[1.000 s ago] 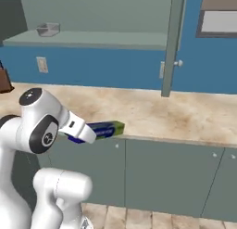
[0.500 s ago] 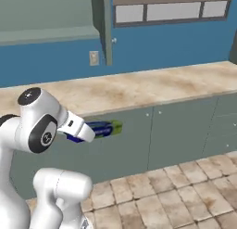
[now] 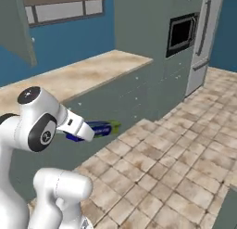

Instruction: Retrieve the tupperware and aluminum foil from the cabinet and place them on the dining counter near the plate with potato and lime to prepare for storing leftovers.

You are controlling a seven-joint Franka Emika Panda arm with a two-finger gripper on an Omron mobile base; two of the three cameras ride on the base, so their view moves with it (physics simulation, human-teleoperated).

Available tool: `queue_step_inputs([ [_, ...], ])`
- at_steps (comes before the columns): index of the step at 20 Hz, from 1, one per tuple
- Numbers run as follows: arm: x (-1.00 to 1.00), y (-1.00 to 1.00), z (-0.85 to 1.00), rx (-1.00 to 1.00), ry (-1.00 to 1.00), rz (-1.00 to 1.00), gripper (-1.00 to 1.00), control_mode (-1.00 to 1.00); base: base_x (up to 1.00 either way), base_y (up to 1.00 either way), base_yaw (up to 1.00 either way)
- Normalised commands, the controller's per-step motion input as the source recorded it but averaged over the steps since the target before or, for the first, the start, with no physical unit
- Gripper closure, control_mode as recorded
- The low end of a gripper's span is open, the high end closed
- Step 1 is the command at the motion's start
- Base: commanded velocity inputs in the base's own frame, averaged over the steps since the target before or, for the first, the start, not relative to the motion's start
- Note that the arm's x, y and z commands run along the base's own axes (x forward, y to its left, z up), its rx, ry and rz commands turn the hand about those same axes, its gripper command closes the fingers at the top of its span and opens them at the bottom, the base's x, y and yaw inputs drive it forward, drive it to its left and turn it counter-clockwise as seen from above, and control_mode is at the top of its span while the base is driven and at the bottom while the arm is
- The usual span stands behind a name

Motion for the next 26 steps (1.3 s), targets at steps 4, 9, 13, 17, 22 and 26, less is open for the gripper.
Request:
queue_step_inputs([
  [4, 0.00, 0.00, 0.00, 0.00, 0.00, 0.00, 1.00, 1.00, 0.00, 0.00, -0.90],
  [9, 0.00, 0.00, 0.00, 0.00, 0.00, 0.00, 1.00, 1.00, 0.03, 0.00, -0.85],
  [13, 0.00, 0.00, 0.00, 0.00, 0.00, 0.00, 1.00, 1.00, 0.22, 0.01, -0.78],
  [17, 0.00, 0.00, 0.00, 0.00, 0.00, 0.00, 1.00, 1.00, 0.50, 0.47, -0.57],
  [22, 0.00, 0.00, 0.00, 0.00, 0.00, 0.00, 1.00, 1.00, 0.75, 0.81, -0.10],
  [26, 0.00, 0.00, 0.00, 0.00, 0.00, 0.00, 1.00, 1.00, 0.91, 0.88, 0.00],
])
